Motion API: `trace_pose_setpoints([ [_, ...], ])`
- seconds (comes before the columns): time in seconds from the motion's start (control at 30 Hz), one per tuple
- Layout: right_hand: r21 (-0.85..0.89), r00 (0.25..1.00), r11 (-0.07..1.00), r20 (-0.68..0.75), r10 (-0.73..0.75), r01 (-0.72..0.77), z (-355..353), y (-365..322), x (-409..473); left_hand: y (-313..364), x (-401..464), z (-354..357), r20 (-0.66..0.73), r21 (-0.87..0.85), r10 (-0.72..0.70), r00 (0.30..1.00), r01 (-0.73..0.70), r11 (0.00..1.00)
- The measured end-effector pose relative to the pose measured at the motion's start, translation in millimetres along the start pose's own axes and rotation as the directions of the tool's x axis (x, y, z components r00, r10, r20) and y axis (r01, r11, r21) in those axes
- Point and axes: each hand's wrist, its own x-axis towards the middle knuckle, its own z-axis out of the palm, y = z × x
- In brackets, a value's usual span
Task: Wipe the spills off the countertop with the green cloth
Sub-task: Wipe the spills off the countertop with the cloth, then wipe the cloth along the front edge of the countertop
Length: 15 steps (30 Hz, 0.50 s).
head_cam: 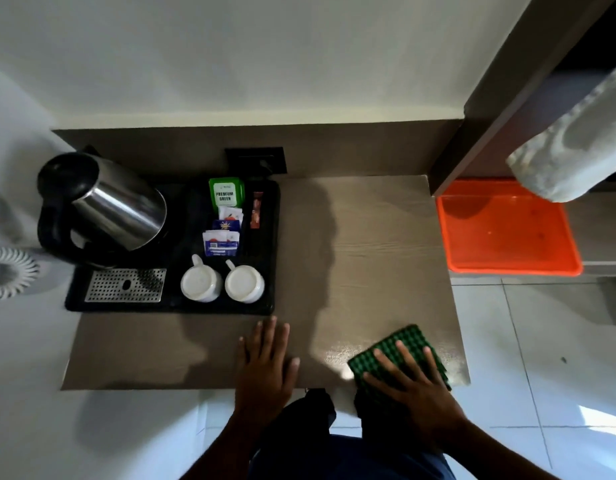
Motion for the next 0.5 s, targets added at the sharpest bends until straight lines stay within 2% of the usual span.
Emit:
trace_pose_setpoints([
  [0.07, 0.115, 0.995, 0.989, 0.003, 0.097, -0.097, -8, 8, -21, 24, 18, -5, -0.017, -0.085, 0.103, 0.994, -0.104, 0.991],
  [0.1, 0.221, 0.989, 0.966, -0.041, 0.145, -0.133, -13, 11, -26, 38, 31, -9, -0.024, -0.138, 0.131, 0.991, -0.133, 0.981],
  [0.13, 0.403, 0.973, 0.897, -0.055, 0.225, -0.185, -20, 16, -28, 52, 44, -14, -0.029, -0.175, 0.14, 0.99, -0.143, 0.974],
  [0.17, 0.6, 0.946, 0.765, -0.039, 0.321, -0.235, -32, 20, -27, 64, 59, -19, -0.042, -0.185, 0.14, 0.989, -0.145, 0.972],
  [0.2, 0.771, 0.906, 0.587, -0.028, 0.421, -0.249, -45, 27, -24, 76, 75, -24, -0.051, -0.182, 0.138, 0.989, -0.145, 0.973],
  [0.27, 0.954, 0.774, 0.229, 0.006, 0.633, -0.194, -73, 45, -13, 94, 104, -37, -0.072, -0.17, 0.145, 0.987, -0.155, 0.973],
  [0.3, 0.984, 0.725, 0.095, 0.044, 0.687, -0.149, -85, 57, -8, 102, 117, -44, -0.085, -0.154, 0.161, 0.983, -0.172, 0.973],
  [0.37, 0.995, 0.713, -0.078, 0.097, 0.695, -0.059, -107, 84, 0, 119, 142, -57, -0.106, -0.112, 0.195, 0.975, -0.207, 0.972],
  [0.5, 0.971, 0.734, -0.236, 0.178, 0.656, -0.024, -134, 147, 11, 156, 184, -77, -0.155, -0.072, 0.241, 0.958, -0.255, 0.964],
])
